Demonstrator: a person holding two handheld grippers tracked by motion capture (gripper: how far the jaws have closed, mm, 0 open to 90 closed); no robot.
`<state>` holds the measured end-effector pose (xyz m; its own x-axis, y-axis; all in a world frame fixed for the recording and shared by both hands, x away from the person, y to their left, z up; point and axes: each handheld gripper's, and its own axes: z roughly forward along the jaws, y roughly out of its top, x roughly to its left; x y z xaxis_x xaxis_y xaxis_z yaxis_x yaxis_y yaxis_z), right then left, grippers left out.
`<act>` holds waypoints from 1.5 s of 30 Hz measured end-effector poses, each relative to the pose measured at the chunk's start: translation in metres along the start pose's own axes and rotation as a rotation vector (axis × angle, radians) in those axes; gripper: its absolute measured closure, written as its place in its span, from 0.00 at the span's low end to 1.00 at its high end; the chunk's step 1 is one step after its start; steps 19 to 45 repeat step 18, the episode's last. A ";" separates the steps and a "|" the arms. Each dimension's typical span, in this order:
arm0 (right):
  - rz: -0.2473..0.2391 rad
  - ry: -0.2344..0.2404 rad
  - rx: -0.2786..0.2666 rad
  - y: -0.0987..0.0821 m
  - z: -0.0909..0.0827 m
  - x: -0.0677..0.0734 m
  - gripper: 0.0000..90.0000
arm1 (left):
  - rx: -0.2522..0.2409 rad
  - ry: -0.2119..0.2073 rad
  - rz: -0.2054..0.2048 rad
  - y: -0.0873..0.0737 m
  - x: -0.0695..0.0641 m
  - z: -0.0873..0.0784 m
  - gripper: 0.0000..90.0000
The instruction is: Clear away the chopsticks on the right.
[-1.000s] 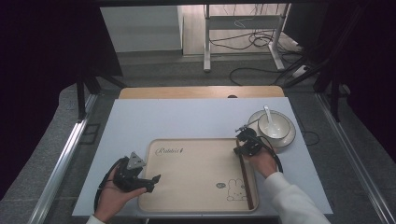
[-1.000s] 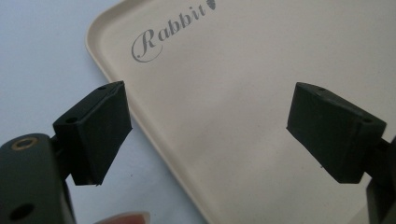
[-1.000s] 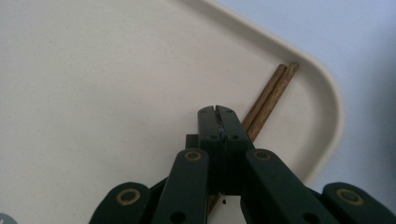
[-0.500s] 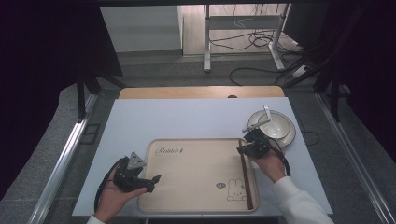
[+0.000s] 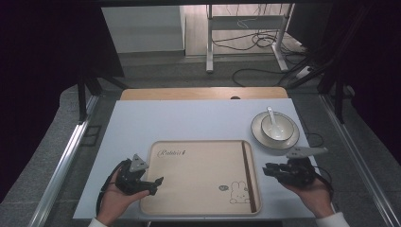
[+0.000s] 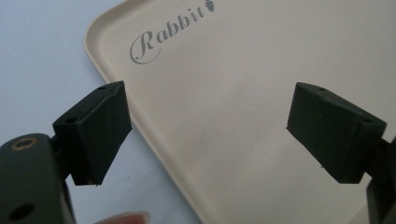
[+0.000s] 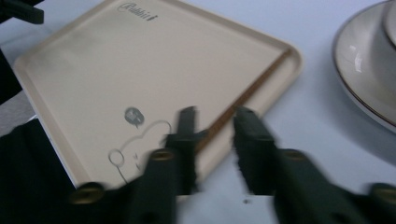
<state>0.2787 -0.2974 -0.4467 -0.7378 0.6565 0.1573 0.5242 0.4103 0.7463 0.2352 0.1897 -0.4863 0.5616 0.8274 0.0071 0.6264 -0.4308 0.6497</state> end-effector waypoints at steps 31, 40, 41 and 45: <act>-0.030 -0.067 -0.034 -0.025 -0.014 0.001 0.37 | -0.011 0.006 -0.005 -0.001 0.002 -0.001 0.15; -0.030 -0.067 -0.034 -0.025 -0.014 0.001 0.37 | -0.011 0.006 -0.005 -0.001 0.002 -0.001 0.15; -0.030 -0.067 -0.034 -0.025 -0.014 0.001 0.37 | -0.011 0.006 -0.005 -0.001 0.002 -0.001 0.15; -0.030 -0.067 -0.034 -0.025 -0.014 0.001 0.37 | -0.011 0.006 -0.005 -0.001 0.002 -0.001 0.15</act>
